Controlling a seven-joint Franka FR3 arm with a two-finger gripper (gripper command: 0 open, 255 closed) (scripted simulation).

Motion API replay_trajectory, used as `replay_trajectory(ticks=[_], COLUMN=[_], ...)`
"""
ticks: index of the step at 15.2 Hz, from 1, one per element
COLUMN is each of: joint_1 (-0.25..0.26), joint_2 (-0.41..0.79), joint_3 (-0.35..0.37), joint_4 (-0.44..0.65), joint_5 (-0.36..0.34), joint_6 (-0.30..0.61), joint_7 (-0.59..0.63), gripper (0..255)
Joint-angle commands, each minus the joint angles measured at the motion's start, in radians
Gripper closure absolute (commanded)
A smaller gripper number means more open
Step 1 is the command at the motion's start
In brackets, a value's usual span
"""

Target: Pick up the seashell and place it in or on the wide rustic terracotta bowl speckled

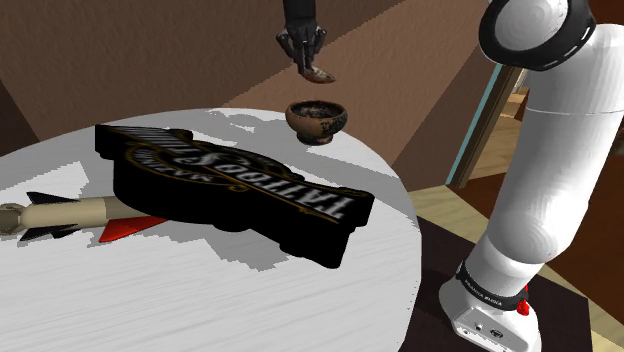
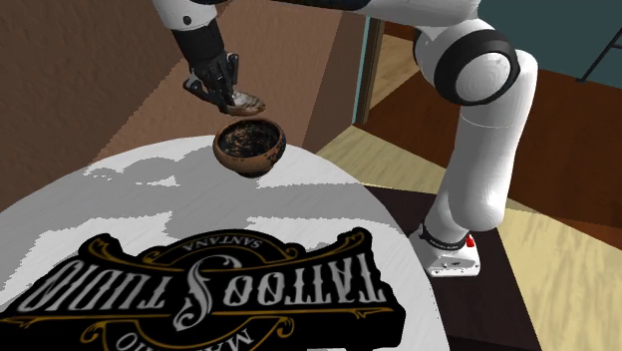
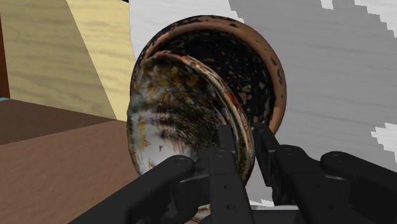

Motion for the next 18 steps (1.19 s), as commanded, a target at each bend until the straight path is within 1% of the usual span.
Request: replay_trajectory(ticks=[1, 7, 14, 18], joint_1=[-0.004, -0.019, -0.029, -0.03], joint_2=[-0.002, -0.045, -0.075, -0.077], joint_3=[-0.001, -0.004, -0.007, -0.008], joint_4=[-0.029, -0.171, -0.306, -0.321], joint_5=[0.002, 0.017, 0.027, 0.028], joint_6=[0.028, 0.13, 0.236, 0.249], joint_7=[0.0, 0.001, 0.004, 0.004], gripper=[255, 255, 255, 255])
